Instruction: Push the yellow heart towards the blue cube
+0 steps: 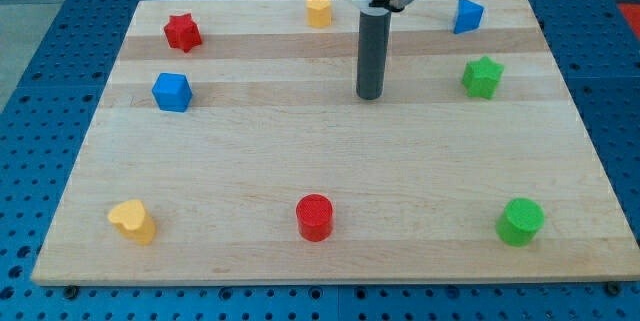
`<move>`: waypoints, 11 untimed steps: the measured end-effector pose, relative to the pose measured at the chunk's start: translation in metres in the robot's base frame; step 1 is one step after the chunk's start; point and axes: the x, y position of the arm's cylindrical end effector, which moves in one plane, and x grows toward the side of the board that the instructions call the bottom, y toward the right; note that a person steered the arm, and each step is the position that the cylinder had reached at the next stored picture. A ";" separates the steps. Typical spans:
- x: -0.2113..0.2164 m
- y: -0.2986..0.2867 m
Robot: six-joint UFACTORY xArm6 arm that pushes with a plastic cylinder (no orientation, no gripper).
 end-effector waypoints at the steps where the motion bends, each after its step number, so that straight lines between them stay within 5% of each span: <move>1: 0.000 0.000; 4: 0.034 -0.173; 5: 0.065 -0.191; 6: 0.147 -0.200; 8: 0.216 -0.196; 11: 0.230 -0.246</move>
